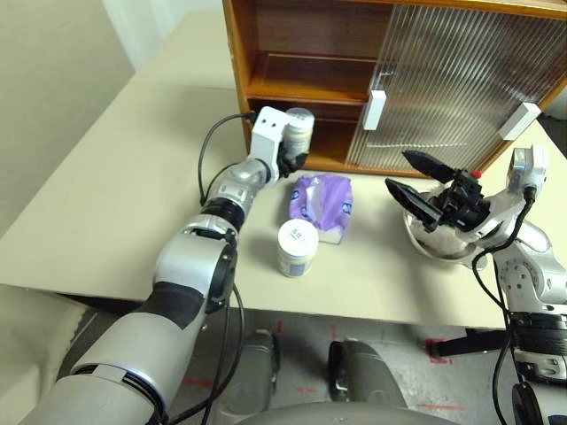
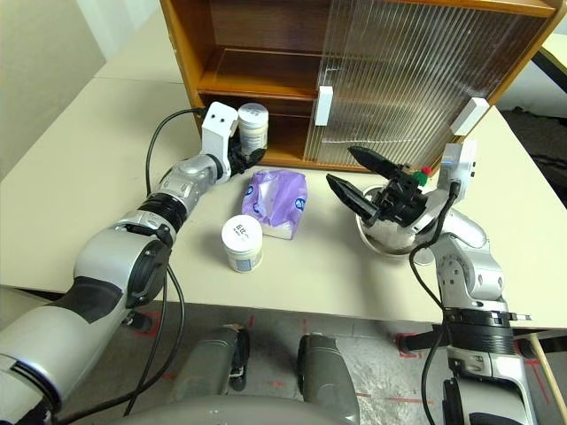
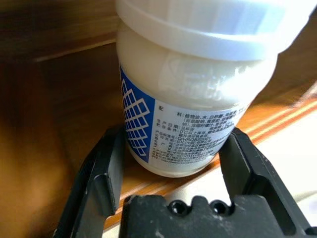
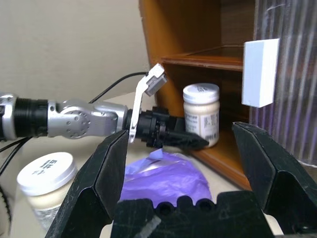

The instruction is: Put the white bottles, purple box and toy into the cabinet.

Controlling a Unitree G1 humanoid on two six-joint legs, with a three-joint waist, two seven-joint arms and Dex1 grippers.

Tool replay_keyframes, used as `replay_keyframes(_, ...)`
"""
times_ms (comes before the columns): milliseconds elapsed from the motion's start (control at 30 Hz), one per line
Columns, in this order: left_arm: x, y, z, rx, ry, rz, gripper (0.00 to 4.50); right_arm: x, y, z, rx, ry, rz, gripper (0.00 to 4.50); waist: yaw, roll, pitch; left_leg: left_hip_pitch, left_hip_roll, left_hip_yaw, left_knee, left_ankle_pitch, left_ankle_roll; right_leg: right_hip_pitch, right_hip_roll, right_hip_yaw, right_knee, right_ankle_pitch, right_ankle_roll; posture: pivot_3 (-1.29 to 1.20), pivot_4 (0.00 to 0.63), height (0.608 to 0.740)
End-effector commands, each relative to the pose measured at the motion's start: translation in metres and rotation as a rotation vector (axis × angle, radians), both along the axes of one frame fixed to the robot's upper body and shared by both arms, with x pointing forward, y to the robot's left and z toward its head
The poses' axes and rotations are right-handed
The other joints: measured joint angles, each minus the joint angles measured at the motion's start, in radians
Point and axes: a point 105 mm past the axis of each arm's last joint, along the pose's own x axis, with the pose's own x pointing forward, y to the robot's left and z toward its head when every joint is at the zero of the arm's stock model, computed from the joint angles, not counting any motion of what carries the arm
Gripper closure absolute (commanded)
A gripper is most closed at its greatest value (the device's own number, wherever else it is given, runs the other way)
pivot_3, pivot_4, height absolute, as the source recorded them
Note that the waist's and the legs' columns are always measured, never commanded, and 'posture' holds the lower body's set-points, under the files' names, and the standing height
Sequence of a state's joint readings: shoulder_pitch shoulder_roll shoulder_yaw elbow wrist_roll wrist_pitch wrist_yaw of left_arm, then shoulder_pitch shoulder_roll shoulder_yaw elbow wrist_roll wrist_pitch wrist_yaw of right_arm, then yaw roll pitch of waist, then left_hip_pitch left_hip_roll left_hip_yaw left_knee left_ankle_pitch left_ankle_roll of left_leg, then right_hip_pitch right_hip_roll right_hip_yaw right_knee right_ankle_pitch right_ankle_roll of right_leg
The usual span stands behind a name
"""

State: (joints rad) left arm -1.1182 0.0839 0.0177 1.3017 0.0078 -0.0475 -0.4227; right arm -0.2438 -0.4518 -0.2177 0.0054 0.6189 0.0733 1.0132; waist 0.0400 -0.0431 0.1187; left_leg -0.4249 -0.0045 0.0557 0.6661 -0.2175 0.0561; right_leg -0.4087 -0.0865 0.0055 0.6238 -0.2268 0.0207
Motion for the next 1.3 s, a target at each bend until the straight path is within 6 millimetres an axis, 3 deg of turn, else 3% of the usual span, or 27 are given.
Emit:
replay_keyframes(33,0.003,-0.008,0.015,0.029,-0.055,-0.034,1.41,0.001,-0.008,0.003,0.009,-0.019,-0.031,0.00,-0.005,0.000,0.000,0.000,0.000,0.000,0.000,0.000,0.000,0.000,0.000,0.000,0.000,0.000,0.000,0.00,0.102,0.740)
replay_keyframes(500,0.008,0.008,0.009,0.086,-0.043,0.068,1.41,-0.001,-0.007,0.008,0.004,-0.027,-0.026,0.00,-0.027,0.000,0.000,0.000,0.000,0.001,0.000,0.000,0.001,-0.001,0.002,0.001,0.001,0.000,0.001,-0.05,0.102,0.740)
replay_keyframes(667,0.010,0.015,0.011,0.053,-0.039,0.109,1.41,0.006,-0.003,-0.006,-0.025,0.076,-0.080,0.00,-0.028,0.000,0.000,0.000,0.000,0.001,0.000,0.000,0.001,-0.001,0.001,0.001,0.001,0.000,0.001,-0.06,0.107,0.740)
replay_keyframes(833,0.010,0.013,0.012,0.059,-0.042,0.108,1.41,-0.008,0.017,-0.010,0.013,0.119,0.029,0.00,-0.031,0.000,0.000,0.000,0.001,0.001,-0.001,0.000,0.000,-0.001,0.000,0.001,0.001,0.000,0.001,-0.06,0.108,0.740)
replay_keyframes(1100,0.010,0.012,0.009,0.040,-0.025,0.112,1.41,-0.013,0.020,-0.009,0.026,0.129,0.052,0.00,-0.050,0.000,0.000,0.000,0.000,0.001,0.000,0.000,0.000,-0.001,0.001,0.001,0.001,0.001,0.001,-0.08,0.104,0.740)
replay_keyframes(1233,0.009,0.012,0.008,0.038,-0.017,0.112,0.07,-0.017,0.022,-0.007,0.057,0.144,0.071,0.00,-0.054,0.000,0.000,0.000,0.000,0.001,0.000,0.000,0.001,-0.001,0.001,0.001,0.001,0.001,0.001,-0.09,0.107,0.740)
replay_keyframes(1300,0.009,0.012,0.007,0.037,-0.014,0.111,0.02,-0.018,0.023,-0.007,0.061,0.145,0.073,0.00,-0.056,0.000,0.000,0.001,0.000,0.001,0.000,0.000,0.001,-0.001,0.001,0.001,0.001,0.001,0.001,-0.09,0.108,0.740)
